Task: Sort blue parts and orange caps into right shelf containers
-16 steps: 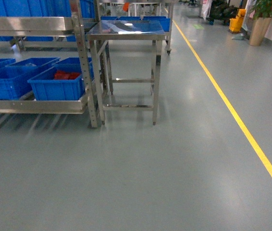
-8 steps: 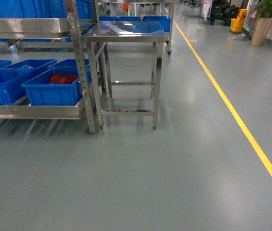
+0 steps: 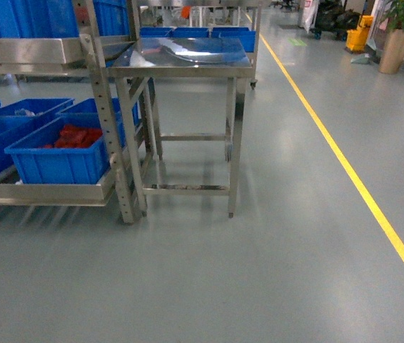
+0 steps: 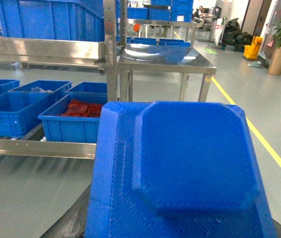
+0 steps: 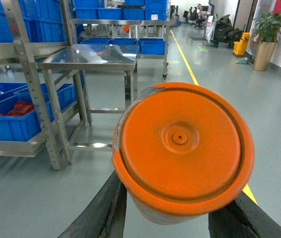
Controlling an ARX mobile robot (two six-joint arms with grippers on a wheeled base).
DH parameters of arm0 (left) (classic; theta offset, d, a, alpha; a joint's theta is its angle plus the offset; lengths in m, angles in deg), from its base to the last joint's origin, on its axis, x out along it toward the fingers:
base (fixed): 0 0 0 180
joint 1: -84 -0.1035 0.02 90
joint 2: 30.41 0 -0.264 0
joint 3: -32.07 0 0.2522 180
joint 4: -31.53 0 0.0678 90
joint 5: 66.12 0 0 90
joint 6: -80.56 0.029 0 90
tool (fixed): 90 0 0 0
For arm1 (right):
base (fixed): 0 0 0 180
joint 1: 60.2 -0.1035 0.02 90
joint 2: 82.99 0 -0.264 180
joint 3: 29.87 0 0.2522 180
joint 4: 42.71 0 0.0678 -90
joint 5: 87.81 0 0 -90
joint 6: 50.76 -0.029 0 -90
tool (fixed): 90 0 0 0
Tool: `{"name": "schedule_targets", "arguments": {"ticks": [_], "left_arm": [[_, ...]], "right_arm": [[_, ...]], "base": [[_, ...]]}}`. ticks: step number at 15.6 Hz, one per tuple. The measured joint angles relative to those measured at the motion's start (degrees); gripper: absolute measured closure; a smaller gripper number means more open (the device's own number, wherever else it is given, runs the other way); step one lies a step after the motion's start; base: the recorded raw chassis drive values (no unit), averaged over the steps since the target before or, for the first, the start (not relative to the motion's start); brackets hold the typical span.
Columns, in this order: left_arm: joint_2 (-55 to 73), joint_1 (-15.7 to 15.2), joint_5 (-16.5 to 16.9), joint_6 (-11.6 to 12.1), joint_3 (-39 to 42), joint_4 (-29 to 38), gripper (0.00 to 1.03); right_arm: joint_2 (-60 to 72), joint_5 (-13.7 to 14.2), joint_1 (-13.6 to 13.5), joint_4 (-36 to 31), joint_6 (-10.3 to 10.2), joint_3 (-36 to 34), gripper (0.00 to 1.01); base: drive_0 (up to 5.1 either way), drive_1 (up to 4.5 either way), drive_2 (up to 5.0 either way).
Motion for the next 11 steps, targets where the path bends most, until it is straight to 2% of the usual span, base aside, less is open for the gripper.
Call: {"name": "schedule_targets", "arguments": {"ticks": [11], "left_arm": [[0.0, 0.0, 0.0, 0.0, 0.0, 0.0, 0.61]], "right_arm": [[0.0, 0.0, 0.0, -0.3, 0.0, 0.0, 0.61]], "base": [[0.0, 4.31, -4.3]]}}
